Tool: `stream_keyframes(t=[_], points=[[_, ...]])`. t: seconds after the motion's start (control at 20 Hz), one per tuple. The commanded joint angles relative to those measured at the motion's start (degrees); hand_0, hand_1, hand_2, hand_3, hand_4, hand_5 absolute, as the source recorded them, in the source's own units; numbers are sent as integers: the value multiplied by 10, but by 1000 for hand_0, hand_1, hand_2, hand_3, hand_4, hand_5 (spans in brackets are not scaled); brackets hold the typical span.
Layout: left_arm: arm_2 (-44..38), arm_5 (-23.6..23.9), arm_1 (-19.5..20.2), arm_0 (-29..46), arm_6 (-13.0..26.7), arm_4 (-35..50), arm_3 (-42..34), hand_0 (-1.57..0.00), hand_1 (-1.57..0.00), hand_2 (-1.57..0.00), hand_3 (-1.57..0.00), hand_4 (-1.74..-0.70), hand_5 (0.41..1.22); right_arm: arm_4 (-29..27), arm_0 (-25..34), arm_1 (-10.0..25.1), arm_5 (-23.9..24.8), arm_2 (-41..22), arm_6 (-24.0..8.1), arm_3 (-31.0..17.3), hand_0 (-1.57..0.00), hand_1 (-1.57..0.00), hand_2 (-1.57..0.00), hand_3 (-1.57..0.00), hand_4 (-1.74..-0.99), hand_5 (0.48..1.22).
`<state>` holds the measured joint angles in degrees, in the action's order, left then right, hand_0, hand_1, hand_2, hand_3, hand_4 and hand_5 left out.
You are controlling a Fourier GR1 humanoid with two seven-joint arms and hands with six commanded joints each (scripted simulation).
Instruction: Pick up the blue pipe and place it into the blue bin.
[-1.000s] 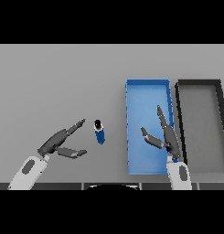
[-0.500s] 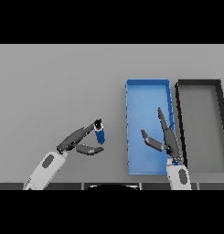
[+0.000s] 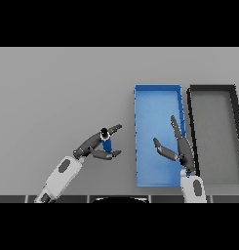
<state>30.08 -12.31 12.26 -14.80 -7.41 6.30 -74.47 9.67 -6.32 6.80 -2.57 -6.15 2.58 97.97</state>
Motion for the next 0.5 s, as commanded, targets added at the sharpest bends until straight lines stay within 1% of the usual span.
stream_keyframes(t=[0.0, 0.05, 0.1, 0.15, 0.2, 0.25, 0.3, 0.35, 0.4, 0.45], points=[[-1, 3, -8, -2, -1, 2, 4, -34, -141, -224, -115, -1292, 617, 1, -3, 1, 0, -1, 5, 4, 1, 1, 1, 1, -1196, 605], [-1, 7, -12, -1, 0, 1, 6, -100, -265, -357, -215, -1317, 651, -1, -3, -3, 0, -2, -1, 4, 1, 1, 1, 1, -1198, 605], [-6, 5, -23, -2, 4, 15, 8, -289, -458, -539, -486, -1342, 765, -6, -1, -4, -2, -1, -5, 8, 1, 1, 1, 1, -1199, 605], [-6, 8, -26, 3, 5, 17, 10, -504, -677, -733, -703, -1416, 856, 0, -3, -5, 0, -5, -5, 7, 1, 1, 1, 1, -1196, 604], [0, 10, -25, 11, 1, 11, 4, -717, -856, -901, -877, -1477, 929, -5, 1, -4, -1, -1, -8, 8, 1, 1, 1, 1, -1198, 604], [8, 13, -26, 12, 7, 4, -3, -888, -999, -1035, -1009, -1526, 988, -9, 1, -1, -4, 0, -8, 12, 1, 1, 1, 1, -1195, 604], [14, 11, -28, 11, 4, 3, -1, -1025, -1113, -1142, -1102, -1567, 1034, -6, 0, -4, -2, -2, -8, 10, 1, 1, 1, 1, -1196, 604], [21, 12, -28, 8, -10, -3, 2, -1134, -1205, -1228, -1174, -1600, 1072, -5, 4, -1, -1, 2, -11, 3, 1, 1, 1, 1, -1198, 604], [24, 15, -28, 5, -32, -8, 10, -1221, -1278, -1296, -1225, -1626, 1101, -3, 8, -4, 2, 0, -12, 3, 1, 1, 1, 1, -1195, 603], [26, 21, -28, 7, -40, -11, 7, -1291, -1337, -1351, -1272, -1647, 1125, -3, 9, -2, 0, 0, -12, 4, 1, 1, 1, 1, -1191, 602]])
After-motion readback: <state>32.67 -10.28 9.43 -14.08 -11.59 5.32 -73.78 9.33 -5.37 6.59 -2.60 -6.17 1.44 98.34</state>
